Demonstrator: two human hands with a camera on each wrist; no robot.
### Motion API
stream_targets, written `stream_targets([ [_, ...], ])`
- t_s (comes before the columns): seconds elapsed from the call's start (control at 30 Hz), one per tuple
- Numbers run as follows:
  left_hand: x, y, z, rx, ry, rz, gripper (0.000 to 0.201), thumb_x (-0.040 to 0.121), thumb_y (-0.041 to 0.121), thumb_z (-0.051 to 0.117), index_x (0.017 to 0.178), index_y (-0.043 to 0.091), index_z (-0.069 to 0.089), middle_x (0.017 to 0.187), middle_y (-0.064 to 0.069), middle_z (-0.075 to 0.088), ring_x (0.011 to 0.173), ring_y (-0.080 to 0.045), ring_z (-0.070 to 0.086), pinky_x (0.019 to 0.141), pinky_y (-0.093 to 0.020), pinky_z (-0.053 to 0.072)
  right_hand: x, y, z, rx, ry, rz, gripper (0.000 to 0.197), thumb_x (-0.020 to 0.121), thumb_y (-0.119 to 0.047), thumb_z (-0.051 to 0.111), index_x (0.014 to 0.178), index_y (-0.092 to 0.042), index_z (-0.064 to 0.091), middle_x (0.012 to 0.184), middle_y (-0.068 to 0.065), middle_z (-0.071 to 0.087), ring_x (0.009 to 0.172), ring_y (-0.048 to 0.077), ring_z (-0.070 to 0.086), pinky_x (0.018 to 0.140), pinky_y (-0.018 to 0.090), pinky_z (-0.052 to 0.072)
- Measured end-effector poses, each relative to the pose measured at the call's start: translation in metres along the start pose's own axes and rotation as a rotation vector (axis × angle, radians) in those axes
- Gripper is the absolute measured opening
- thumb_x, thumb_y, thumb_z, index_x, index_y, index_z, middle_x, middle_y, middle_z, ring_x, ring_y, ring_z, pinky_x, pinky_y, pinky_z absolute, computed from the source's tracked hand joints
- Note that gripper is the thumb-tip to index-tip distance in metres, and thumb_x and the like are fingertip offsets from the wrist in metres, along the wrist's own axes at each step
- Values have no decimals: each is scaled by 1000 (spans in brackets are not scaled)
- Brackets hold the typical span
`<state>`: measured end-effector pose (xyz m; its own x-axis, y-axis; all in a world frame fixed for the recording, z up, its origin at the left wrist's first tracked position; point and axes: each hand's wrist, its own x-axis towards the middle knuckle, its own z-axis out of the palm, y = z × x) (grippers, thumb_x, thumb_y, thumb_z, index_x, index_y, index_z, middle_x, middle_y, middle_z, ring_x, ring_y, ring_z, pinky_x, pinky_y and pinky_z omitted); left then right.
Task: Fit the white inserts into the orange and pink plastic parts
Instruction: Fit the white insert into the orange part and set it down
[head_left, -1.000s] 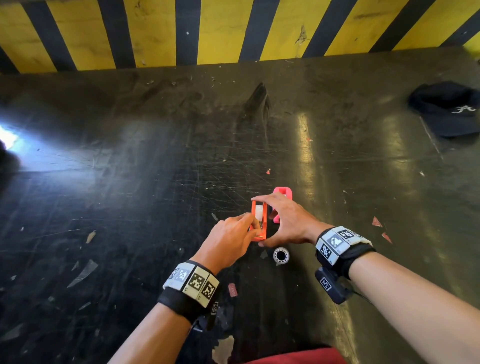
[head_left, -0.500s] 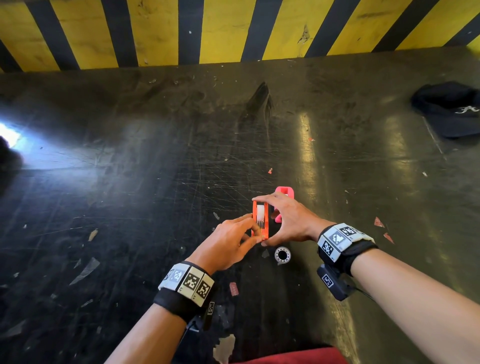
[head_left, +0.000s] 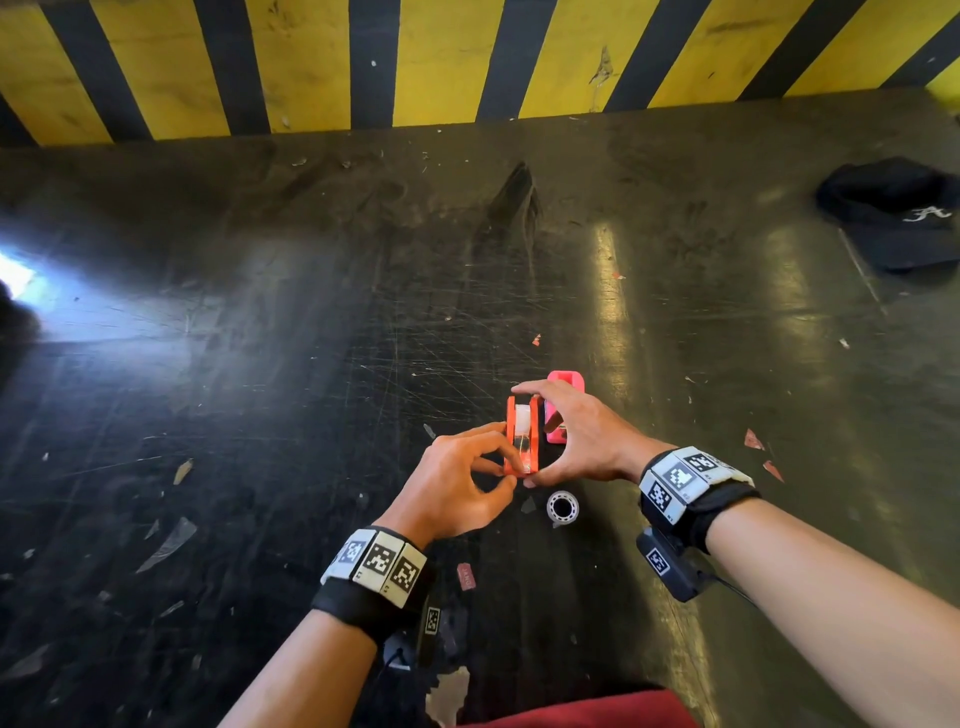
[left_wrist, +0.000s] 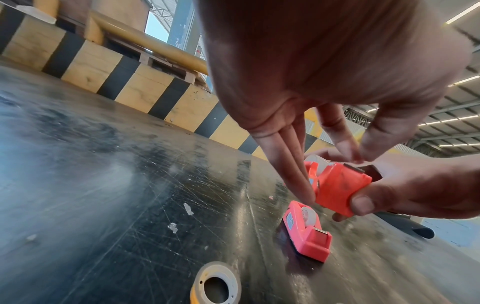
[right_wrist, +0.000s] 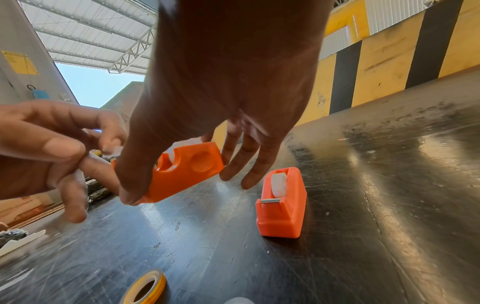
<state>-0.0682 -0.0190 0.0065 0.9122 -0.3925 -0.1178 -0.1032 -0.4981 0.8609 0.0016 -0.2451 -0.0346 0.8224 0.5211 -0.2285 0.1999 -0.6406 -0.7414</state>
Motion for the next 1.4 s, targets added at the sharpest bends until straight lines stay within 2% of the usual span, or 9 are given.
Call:
stream_targets([
  [0.23,2,-5,3,103,66,50,11,85,15,78,92,21,83,137,2,68,89,-9,79,73,-13,61,0,-3,-1,-20,4,-15,114,56,-47,99,151,-38,36,141,-8,47,124,14,51,101,48,55],
  [0.43,4,-15,2,300,33,88,19,84,36,71,98,33,85,142,-2,67,103,-11,76,86,-36,64,1,-4,-2,-23,-13,-18,114,56,-46,99,151,-39,35,137,-11,45,124,14,50,101,48,55],
  [0.57,3,-15,0,341,-23,91,24,85,46,65,94,36,85,153,2,58,86,-9,77,76,-32,64,-1,-3,-3,11,23,-5,114,56,-46,100,150,-38,37,141,-11,46,122,13,52,100,46,56],
  [0.7,0,-11,-2,145,8,22,7,83,27,70,90,26,73,144,1,63,116,-13,72,77,-32,66,-2,-5,-5,5,5,-4,115,57,-41,101,152,-34,38,140,-16,43,123,9,50,104,42,53],
  [0.8,6,-10,-4,-29,15,-97,40,84,10,77,108,30,52,139,3,63,112,-15,73,80,-38,66,-4,-5,-5,12,-2,22,116,56,-43,101,152,-34,37,142,-12,45,125,12,51,105,42,53],
  [0.93,12,-8,-4,-159,-12,-181,63,86,10,78,138,27,47,137,5,60,99,-15,77,84,-37,66,-5,-6,-8,-23,9,35,110,58,-40,101,148,-29,39,145,-4,48,127,17,53,101,35,53],
  [1.03,17,-4,3,-129,34,-225,64,86,33,81,141,26,49,131,10,63,90,-12,79,82,-37,66,-7,-6,-10,-51,9,32,109,59,-41,100,148,-28,40,146,-4,48,125,16,53,99,31,52],
  [1.13,21,-4,9,-65,63,-232,66,83,41,82,140,26,51,130,9,63,84,-11,78,78,-38,67,-7,-6,-10,-57,16,28,109,58,-42,100,148,-28,40,144,-3,49,125,17,54,101,36,53],
  [1.4,26,-4,14,-77,34,-261,75,78,36,88,141,26,49,131,7,61,85,-13,79,80,-39,66,-9,-3,-10,-73,16,33,107,61,-41,98,149,-27,39,140,-2,50,121,19,55,94,31,52],
])
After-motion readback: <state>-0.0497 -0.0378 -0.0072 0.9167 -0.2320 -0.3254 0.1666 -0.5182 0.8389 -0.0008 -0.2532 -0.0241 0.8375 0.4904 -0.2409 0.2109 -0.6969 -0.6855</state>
